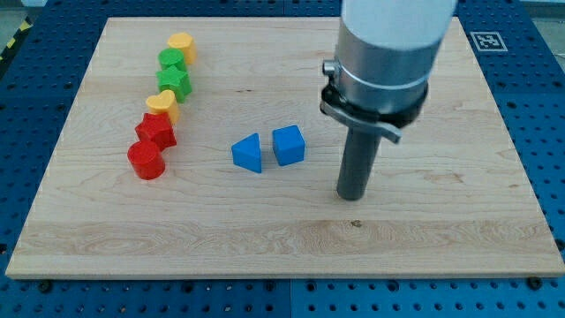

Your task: Slide blue cube above yellow hexagon

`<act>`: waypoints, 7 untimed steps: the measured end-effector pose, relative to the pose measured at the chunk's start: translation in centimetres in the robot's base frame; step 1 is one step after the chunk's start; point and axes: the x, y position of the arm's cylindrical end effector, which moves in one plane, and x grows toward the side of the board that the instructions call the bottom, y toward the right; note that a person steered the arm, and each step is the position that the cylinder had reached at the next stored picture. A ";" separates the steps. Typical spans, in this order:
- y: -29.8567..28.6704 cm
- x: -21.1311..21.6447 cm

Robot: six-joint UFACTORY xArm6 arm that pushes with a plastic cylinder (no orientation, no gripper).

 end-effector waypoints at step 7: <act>-12.6 -15.0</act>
